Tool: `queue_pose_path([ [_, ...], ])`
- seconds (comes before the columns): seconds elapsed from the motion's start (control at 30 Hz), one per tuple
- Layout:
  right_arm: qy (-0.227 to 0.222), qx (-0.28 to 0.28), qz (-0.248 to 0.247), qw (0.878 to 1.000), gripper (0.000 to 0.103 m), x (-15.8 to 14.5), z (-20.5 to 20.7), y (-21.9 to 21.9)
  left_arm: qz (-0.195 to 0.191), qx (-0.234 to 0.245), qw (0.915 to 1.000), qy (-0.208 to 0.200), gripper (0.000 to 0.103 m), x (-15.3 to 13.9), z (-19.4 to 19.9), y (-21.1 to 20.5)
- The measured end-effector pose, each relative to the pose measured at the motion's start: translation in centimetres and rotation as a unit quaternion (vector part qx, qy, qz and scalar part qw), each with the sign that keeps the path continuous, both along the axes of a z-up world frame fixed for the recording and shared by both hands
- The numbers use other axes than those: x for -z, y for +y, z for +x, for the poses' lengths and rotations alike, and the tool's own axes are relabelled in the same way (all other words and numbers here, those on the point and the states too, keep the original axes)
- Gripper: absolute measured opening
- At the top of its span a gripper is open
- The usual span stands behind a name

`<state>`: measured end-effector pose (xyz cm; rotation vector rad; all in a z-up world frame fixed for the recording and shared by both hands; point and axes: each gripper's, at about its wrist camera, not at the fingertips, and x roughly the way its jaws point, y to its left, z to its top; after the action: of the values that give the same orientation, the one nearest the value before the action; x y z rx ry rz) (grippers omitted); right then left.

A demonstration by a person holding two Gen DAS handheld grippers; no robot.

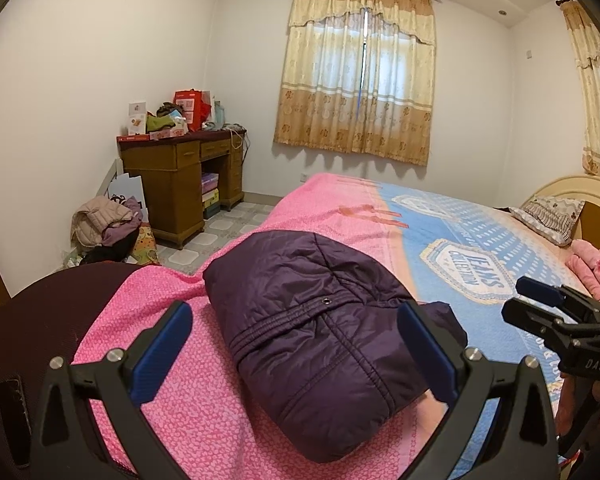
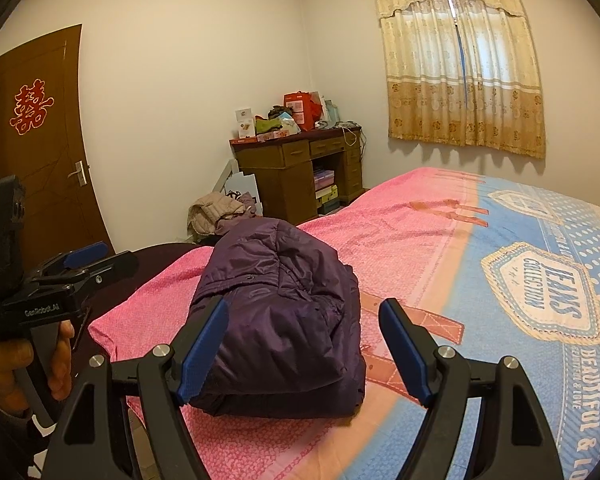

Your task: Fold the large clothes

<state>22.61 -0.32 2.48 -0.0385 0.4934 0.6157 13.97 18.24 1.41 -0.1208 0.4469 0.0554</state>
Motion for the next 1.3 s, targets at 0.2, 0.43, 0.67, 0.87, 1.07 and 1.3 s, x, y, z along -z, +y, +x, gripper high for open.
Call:
queue_pose_path([
  [0.2,-0.003,-0.001,0.003,1.000,0.078,0.04,-0.26,0.12,0.001,-0.001,1.0000,0.001,0.103,0.00,0.00,0.05],
  [0.43,-0.004,0.000,0.006,1.000,0.078,0.10,-0.29,0.02,0.002,0.000,1.0000,0.001,0.103,0.01,-0.02,0.03],
  [0.67,-0.005,0.001,0.006,1.000,0.078,0.06,-0.30,0.02,0.008,-0.004,0.9999,0.007,0.103,0.07,0.12,0.15],
  [0.87,-0.007,0.002,0.009,1.000,0.078,0.04,-0.35,-0.06,0.035,-0.003,0.9992,0.018,0.103,0.07,0.40,-0.02],
  [1.07,-0.017,-0.001,0.015,1.000,0.078,-0.34,-0.67,0.07,0.038,-0.007,0.9992,0.013,0.103,-0.08,0.31,0.23],
  [1.3,-0.016,-0.004,0.013,1.000,0.078,-0.03,-0.73,0.54,0.038,-0.018,0.9990,0.013,0.103,-0.12,0.43,0.92],
])
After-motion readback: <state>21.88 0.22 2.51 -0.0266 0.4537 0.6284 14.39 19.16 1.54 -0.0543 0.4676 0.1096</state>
